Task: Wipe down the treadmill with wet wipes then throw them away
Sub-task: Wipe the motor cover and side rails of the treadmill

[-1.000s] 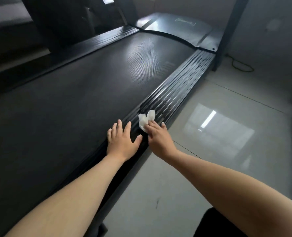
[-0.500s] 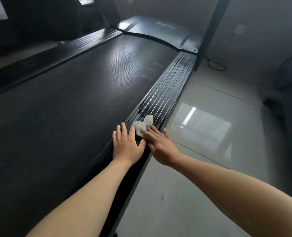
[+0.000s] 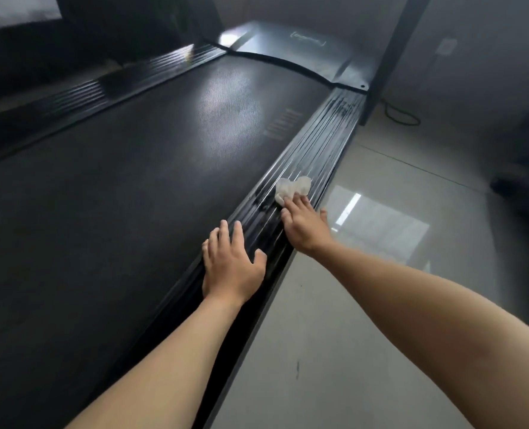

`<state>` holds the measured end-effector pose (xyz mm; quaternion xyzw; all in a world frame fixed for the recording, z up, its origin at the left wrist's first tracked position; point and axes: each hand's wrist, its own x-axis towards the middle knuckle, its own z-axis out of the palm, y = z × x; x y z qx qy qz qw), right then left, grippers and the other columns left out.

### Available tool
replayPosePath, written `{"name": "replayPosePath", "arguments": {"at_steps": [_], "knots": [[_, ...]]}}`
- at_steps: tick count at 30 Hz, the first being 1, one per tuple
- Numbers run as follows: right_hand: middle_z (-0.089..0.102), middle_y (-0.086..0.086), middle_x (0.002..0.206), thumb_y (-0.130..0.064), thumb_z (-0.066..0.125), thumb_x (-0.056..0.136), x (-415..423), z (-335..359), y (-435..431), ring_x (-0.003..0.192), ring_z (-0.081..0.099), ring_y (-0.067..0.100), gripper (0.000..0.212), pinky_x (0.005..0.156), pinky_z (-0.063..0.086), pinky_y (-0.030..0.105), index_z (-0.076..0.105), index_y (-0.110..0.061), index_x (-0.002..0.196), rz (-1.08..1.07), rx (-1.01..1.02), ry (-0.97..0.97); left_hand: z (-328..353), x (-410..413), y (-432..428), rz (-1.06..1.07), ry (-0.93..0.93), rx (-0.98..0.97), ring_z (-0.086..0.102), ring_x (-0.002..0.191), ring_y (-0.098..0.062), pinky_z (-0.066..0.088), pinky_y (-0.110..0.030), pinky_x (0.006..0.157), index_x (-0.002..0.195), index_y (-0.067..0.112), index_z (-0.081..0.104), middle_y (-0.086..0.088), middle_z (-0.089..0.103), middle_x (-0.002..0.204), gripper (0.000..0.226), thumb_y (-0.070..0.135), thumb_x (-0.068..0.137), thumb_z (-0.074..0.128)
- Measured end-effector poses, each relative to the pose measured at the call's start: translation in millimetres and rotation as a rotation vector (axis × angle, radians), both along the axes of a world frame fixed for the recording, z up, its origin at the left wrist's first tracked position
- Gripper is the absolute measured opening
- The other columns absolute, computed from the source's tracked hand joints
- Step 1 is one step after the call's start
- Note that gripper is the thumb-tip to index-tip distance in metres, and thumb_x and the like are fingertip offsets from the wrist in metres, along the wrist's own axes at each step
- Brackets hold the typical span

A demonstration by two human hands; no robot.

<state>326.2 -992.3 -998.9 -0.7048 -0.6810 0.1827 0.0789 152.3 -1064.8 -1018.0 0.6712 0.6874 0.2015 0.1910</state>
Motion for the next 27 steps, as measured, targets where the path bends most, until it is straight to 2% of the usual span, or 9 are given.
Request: {"name": "replayPosePath", "arguments": {"at_steps": [2,6,10,14,18,20,24,27], "knots": [[0.002,-0.001,0.17,-0.04,0.021,0.109,-6,-1,4,0.155,-0.005,0.016,0.054,0.121,-0.011,0.051,0.015,-0.028,0.161,0.025,0.005,-0.031,1,0,0,0.031,-0.053,0.025,0.01,0.154,-0.028,0.003,-0.043,0.125,0.16,0.012,0.022,-0.013,0.012,0.168,0.071,0.035,0.099,0.049],[0.005,-0.007,0.169,-0.04,0.025,0.109,-25,-2,-14,0.155,-0.004,0.012,0.053,0.122,-0.012,0.048,0.014,-0.032,0.161,0.326,0.034,-0.123,1,-1,2,0.091,-0.175,0.099,0.026,0.149,-0.033,0.013,-0.041,0.123,0.155,0.005,0.034,-0.017,0.023,0.165,0.061,0.012,0.097,0.051],[0.005,-0.012,0.168,-0.043,0.025,0.109,-18,-6,-9,0.154,-0.006,0.006,0.053,0.123,-0.011,0.05,0.013,-0.038,0.16,0.516,0.071,-0.17,-7,0,4,0.096,-0.16,0.129,0.026,0.151,-0.03,0.013,-0.041,0.123,0.156,0.005,0.033,-0.016,0.026,0.164,0.058,0.011,0.098,0.042],[0.004,-0.008,0.169,-0.045,0.018,0.109,-14,-1,41,0.155,-0.003,0.011,0.054,0.122,-0.007,0.055,0.012,-0.034,0.161,0.403,0.017,-0.196,-10,-2,4,0.073,-0.143,0.124,0.021,0.153,-0.022,0.013,-0.042,0.125,0.159,0.009,0.025,-0.01,0.024,0.166,0.071,0.021,0.089,0.022],[0.004,-0.003,0.17,-0.044,0.017,0.108,-22,1,78,0.156,-0.004,0.017,0.055,0.119,-0.008,0.061,0.014,-0.029,0.161,0.244,-0.037,-0.155,-9,-3,3,0.052,-0.157,0.102,0.015,0.155,-0.018,0.009,-0.04,0.127,0.16,0.011,0.02,-0.006,0.02,0.167,0.074,0.019,0.087,0.02],[0.005,-0.001,0.169,-0.043,0.018,0.107,-29,0,75,0.156,-0.003,0.019,0.055,0.119,-0.008,0.061,0.017,-0.03,0.16,0.243,-0.023,-0.164,-9,-1,4,0.056,-0.158,0.106,0.016,0.154,-0.018,0.009,-0.04,0.126,0.16,0.01,0.021,-0.007,0.021,0.167,0.073,0.019,0.087,0.021],[0.01,-0.007,0.169,-0.044,0.024,0.108,-51,-1,33,0.156,-0.002,0.016,0.052,0.121,-0.008,0.056,0.02,-0.033,0.159,0.484,0.043,-0.189,-5,-3,5,0.081,-0.239,0.131,0.021,0.154,-0.019,0.009,-0.034,0.126,0.158,0.006,0.027,-0.009,0.026,0.165,0.074,0.016,0.084,0.023],[0.009,-0.012,0.168,-0.046,0.021,0.107,-55,-8,-1,0.155,-0.003,0.012,0.056,0.12,-0.009,0.053,0.015,-0.032,0.16,0.725,0.09,-0.157,-5,-4,6,0.114,-0.332,0.172,0.022,0.153,-0.023,0.011,-0.031,0.126,0.155,0.003,0.031,-0.013,0.03,0.163,0.069,0.007,0.087,0.029]]}}
